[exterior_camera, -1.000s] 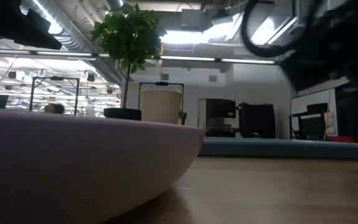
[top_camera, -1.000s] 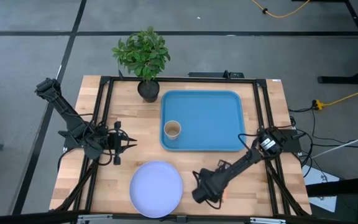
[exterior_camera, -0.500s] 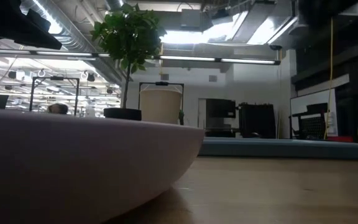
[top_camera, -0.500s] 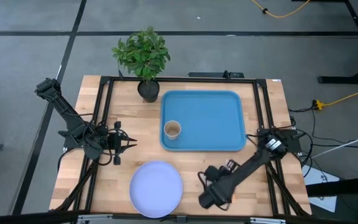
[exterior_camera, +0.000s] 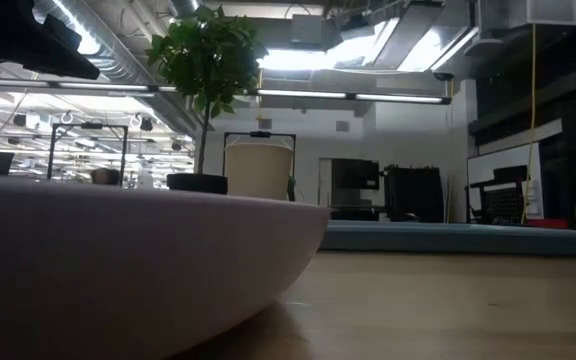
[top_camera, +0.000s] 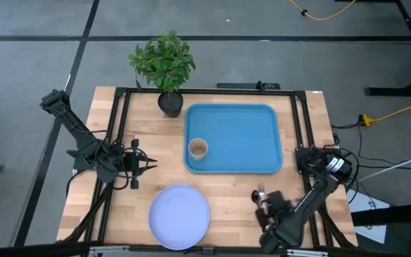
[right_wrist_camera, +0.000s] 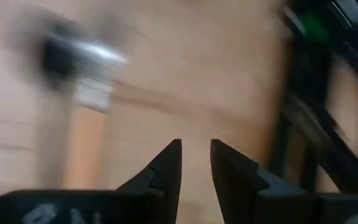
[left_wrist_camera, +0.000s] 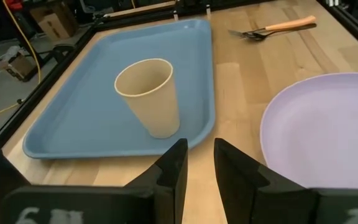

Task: Pick and place plate/cup/fork/spoon on tray
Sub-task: Put the fork on the right side of the tray

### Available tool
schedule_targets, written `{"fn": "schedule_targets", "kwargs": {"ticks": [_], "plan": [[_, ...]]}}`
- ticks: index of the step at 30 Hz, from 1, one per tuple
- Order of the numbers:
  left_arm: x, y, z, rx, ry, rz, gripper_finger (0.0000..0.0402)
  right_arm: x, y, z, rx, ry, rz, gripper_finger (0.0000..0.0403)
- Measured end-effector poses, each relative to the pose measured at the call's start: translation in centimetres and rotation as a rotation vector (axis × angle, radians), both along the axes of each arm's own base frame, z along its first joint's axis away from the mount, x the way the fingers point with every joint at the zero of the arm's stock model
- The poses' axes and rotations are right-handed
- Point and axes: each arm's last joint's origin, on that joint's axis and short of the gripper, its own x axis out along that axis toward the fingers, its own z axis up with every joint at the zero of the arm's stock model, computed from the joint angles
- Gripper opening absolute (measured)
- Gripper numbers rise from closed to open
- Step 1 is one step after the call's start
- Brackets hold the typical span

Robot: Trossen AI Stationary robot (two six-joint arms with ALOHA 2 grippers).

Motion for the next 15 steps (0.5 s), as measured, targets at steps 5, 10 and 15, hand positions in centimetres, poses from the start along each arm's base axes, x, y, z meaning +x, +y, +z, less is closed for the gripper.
{"fn": "schedule_targets", "kwargs": {"ticks": [5,10,15], "plan": [[0.0,0.0,0.0,0.007,-0.007,0.016,0.0073,-0.7,0.1,-1.3,0.156,0.055,-0.123,0.009],[0.0,0.1,0.1,0.019,-0.019,0.041,0.0073,0.6,0.5,0.9,0.2,-0.282,0.025,0.009],[0.0,0.2,0.1,0.032,-0.032,0.067,0.0073,0.7,0.3,1.7,0.21,-0.313,0.024,0.009]]}}
